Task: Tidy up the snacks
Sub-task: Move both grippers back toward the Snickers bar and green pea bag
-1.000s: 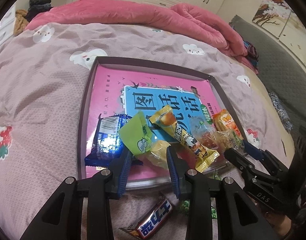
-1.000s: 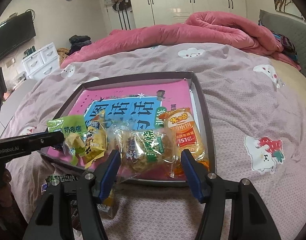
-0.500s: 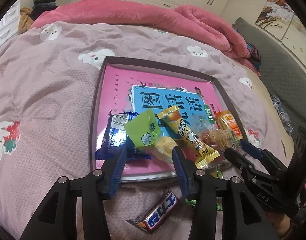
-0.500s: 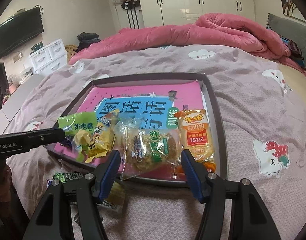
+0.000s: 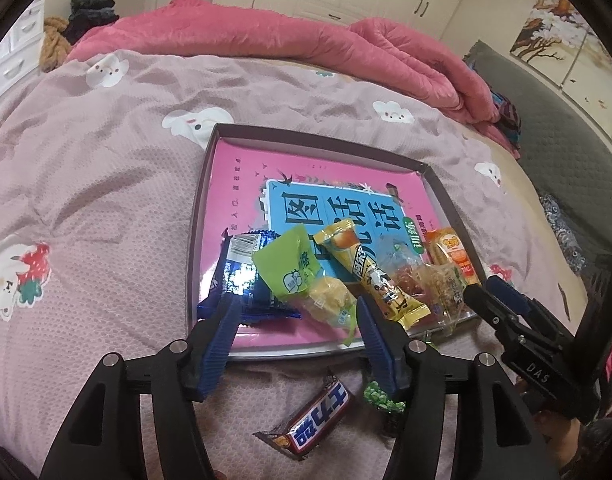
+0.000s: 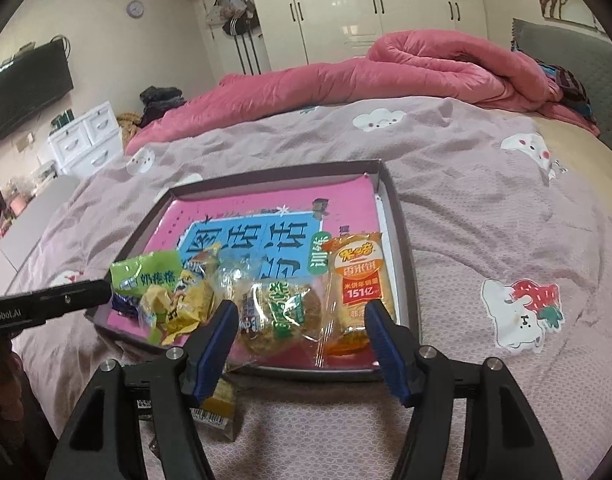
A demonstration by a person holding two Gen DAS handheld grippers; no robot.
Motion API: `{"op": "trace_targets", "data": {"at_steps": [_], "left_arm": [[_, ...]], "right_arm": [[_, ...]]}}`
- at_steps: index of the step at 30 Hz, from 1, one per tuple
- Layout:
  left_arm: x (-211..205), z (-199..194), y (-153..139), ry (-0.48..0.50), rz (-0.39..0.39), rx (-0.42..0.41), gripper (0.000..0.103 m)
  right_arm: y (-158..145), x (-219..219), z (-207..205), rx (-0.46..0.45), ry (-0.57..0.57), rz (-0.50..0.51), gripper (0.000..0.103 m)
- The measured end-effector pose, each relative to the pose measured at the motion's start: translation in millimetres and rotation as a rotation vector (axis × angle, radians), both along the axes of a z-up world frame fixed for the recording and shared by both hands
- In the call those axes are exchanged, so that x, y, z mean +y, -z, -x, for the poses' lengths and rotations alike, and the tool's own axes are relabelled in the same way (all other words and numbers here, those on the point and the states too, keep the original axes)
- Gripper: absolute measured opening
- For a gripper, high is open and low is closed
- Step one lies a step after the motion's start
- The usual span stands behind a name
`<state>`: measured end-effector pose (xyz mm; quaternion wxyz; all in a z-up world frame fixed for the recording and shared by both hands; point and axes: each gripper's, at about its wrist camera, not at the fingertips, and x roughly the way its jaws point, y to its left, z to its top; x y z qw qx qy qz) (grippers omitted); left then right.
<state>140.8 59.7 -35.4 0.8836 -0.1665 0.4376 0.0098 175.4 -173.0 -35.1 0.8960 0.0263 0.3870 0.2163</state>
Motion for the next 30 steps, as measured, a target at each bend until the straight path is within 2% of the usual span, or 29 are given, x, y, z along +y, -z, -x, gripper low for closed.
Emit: {"op": "trace_targets", "data": {"at_steps": [8, 16, 30], "left_arm": [[1.1, 4.9, -7.7, -0.003, -0.003, -0.019, 0.067], [-2.6, 9.8, -13.2, 0.009, -0.011, -0.028, 0.071], [-7.1, 20.6, -20.3, 0.025, -0.031, -0.030, 0.072]], "right_arm": [[-8.9, -10.0, 1.6, -0.008, 0.018, -0.063, 0.072], [-15.8, -11.3, 8.1, -0.024, 0.009, -0.078, 0.073], [-21.7, -10.9, 21.5, -0.020, -0.022, -0.093, 0.074]]}}
